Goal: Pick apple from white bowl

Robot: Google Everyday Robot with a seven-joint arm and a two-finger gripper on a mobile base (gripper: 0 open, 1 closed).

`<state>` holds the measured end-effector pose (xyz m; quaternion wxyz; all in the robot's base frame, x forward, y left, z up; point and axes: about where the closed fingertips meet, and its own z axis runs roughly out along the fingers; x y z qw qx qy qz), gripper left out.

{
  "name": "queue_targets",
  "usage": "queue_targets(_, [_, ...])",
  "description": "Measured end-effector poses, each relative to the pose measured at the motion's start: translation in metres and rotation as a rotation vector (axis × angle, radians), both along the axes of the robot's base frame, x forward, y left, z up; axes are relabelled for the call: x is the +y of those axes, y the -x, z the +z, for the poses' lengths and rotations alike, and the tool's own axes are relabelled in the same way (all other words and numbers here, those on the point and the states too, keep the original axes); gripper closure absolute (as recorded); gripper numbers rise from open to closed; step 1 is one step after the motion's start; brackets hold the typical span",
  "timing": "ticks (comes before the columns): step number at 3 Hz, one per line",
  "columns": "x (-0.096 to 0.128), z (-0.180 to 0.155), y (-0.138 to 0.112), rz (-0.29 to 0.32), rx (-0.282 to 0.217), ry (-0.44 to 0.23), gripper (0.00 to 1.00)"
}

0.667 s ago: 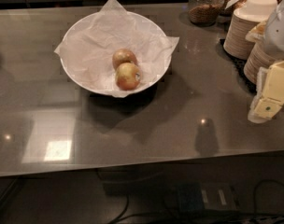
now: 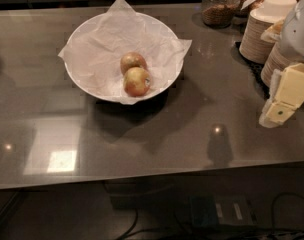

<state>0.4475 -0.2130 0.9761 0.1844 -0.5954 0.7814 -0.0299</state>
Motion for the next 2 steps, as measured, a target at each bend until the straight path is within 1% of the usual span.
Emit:
queue_targets(1, [0.01, 0.001, -0.011, 0.009, -0.028, -0.037, 0.0])
queue_targets(2, [0.057, 0.007, -0.037, 0.108, -0.07, -0.087, 0.0])
